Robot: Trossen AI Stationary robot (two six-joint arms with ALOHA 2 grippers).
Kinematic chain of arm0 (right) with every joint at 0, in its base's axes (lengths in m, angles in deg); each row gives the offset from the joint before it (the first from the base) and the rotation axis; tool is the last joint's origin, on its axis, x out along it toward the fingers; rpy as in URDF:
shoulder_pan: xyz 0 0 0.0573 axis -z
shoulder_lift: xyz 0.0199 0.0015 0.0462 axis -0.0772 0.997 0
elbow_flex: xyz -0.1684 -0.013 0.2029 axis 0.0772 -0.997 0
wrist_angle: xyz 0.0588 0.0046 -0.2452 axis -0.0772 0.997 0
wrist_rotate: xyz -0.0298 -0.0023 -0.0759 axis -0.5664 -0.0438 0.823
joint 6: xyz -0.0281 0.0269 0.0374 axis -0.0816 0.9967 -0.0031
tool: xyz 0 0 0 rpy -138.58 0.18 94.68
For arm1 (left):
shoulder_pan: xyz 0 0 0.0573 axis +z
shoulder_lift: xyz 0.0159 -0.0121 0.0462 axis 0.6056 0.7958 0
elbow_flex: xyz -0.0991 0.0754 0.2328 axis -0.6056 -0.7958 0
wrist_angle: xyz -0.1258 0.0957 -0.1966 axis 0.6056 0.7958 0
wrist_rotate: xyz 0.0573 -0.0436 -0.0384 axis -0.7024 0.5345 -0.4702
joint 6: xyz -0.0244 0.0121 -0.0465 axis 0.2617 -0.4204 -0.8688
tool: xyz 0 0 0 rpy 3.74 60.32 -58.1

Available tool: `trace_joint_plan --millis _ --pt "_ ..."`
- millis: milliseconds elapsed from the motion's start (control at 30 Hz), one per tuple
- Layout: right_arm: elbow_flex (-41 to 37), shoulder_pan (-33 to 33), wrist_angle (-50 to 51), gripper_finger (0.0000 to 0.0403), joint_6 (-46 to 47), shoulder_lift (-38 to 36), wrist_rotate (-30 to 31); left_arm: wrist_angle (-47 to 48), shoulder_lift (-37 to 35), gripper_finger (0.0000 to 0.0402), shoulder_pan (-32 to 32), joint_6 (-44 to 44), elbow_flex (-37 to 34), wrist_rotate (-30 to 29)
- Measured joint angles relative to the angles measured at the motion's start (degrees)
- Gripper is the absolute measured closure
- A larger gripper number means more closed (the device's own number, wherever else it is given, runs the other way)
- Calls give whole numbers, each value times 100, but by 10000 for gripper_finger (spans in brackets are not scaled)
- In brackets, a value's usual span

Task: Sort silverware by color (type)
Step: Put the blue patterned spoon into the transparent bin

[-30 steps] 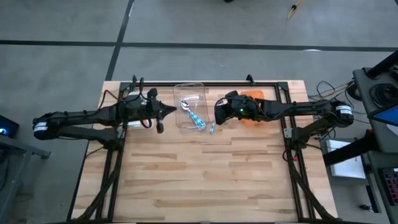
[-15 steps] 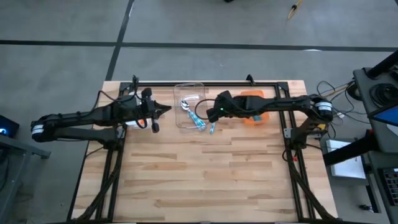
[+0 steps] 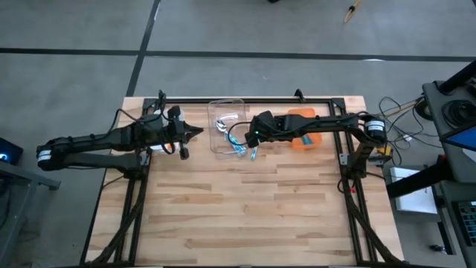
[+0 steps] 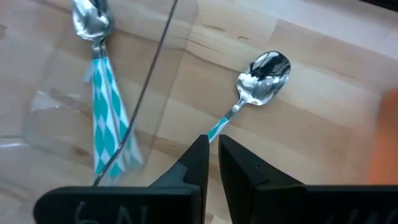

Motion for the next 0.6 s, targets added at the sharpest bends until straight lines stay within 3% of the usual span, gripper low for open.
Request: trace_joint_plan --millis 300,433,600 --pt "-239 144 -185 375 -250 65 -195 14 15 400 0 -2 -5 0" --pt "-624 256 -932 375 -382 25 -599 16 15 400 0 -2 -5 0" --pt "-1253 340 -1923 375 -338 18 -597 30 15 400 0 -2 -5 -1"
